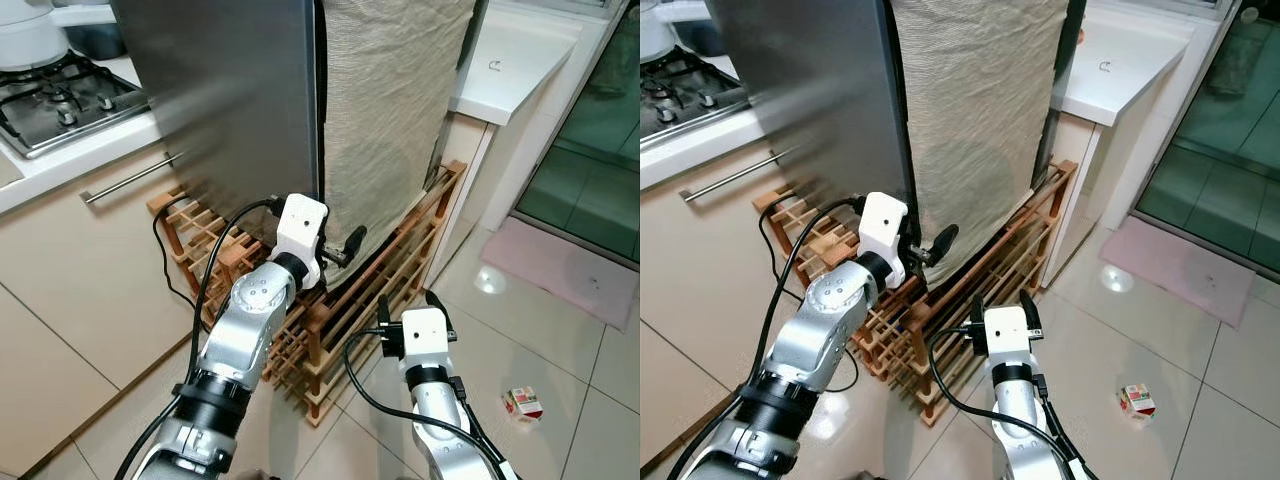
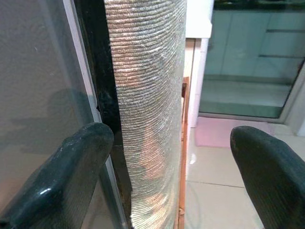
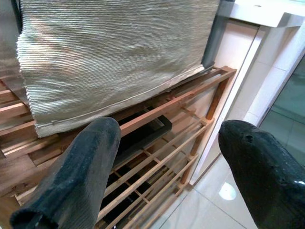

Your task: Restocking fridge

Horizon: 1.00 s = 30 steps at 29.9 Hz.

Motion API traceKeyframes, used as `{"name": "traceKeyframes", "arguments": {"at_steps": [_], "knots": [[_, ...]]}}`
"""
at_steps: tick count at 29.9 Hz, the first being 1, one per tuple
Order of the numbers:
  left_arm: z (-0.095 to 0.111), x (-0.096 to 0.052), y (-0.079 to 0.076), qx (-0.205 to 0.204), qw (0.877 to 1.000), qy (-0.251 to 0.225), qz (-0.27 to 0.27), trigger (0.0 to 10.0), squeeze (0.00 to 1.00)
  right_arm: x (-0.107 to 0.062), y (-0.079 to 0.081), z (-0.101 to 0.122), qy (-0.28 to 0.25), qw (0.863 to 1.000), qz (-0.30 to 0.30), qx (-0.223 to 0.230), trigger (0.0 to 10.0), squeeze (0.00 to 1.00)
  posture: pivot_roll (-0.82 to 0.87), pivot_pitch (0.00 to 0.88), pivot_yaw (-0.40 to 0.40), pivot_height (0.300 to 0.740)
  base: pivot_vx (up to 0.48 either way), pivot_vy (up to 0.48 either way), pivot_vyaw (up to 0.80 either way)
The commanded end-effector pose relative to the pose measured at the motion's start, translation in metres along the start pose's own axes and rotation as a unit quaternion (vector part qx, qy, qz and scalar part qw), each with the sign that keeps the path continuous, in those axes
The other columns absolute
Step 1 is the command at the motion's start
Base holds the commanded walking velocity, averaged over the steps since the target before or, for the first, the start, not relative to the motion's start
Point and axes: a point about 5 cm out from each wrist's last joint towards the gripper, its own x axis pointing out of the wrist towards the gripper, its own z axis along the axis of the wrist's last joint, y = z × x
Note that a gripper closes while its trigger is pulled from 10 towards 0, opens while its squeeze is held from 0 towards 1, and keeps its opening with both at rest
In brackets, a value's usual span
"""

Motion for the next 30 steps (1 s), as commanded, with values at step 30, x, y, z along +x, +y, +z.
{"name": "traceKeyframes", "arguments": {"at_steps": [30], "knots": [[0.055,0.012,-0.074,-0.017,0.973,-0.085,-0.214,10.0,0.0,0.005,-0.001,0.008,-0.007,1.0,-0.001,-0.002,10.0,0.0,-0.14,0.0,0.045,0.74,0.0,0.0,0.0]]}}
